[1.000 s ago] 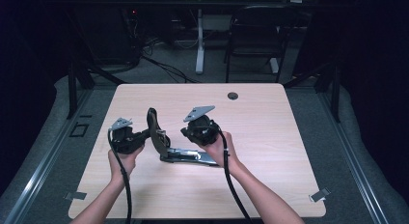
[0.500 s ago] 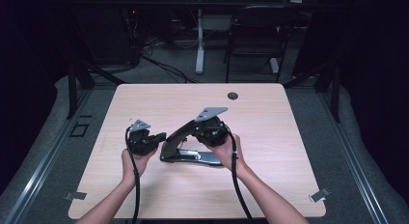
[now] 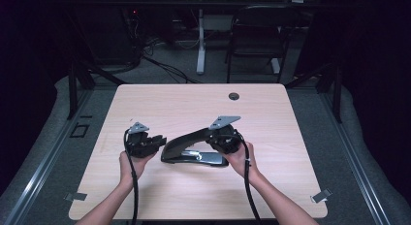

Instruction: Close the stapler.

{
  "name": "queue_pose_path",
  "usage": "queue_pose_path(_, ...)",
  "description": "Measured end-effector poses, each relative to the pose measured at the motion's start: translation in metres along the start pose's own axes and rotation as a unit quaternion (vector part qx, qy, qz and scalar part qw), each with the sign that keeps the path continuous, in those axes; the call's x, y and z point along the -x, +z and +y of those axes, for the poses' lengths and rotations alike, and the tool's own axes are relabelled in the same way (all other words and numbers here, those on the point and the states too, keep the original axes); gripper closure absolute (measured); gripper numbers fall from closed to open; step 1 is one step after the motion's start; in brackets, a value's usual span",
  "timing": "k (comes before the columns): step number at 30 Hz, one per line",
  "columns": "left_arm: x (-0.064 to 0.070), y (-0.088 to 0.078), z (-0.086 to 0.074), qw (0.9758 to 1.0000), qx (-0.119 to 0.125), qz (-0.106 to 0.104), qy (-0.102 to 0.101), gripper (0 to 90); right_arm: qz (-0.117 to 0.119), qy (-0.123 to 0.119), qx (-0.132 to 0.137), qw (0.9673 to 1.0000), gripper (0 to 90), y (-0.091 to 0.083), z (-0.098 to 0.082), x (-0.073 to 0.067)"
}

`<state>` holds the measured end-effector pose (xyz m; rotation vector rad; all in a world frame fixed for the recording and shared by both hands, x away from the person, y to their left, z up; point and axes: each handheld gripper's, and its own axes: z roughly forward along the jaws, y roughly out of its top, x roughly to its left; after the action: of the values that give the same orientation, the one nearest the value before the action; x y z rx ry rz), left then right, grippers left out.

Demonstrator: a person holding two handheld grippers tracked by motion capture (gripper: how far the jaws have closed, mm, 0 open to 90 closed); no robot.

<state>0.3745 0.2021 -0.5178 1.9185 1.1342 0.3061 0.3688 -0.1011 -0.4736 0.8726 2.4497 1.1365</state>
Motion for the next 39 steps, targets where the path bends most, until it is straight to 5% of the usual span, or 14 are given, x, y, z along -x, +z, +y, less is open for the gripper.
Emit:
queue_pose_path(12,-0.015,-0.007,-0.004,0.999,-0.008,0.032,-0.031,40.0,-0.019,-0.004,-0.031,0.9993,90.0,0.007,-0.026,0.009)
queue_pose_path(26,-0.025,-0.011,-0.008,0.9978,-0.01,0.047,-0.045,25.5,-0.026,0.003,-0.085,0.996,90.0,0.02,-0.054,0.022)
queue_pose_path(34,-0.028,-0.017,-0.006,0.9974,-0.004,0.055,-0.047,19.7,-0.041,0.015,-0.097,0.9943,90.0,0.006,-0.056,0.033)
queue_pose_path(39,-0.032,-0.019,-0.006,0.9972,-0.008,0.054,-0.051,17.6,-0.059,0.032,-0.07,0.9953,90.0,-0.015,-0.049,0.04)
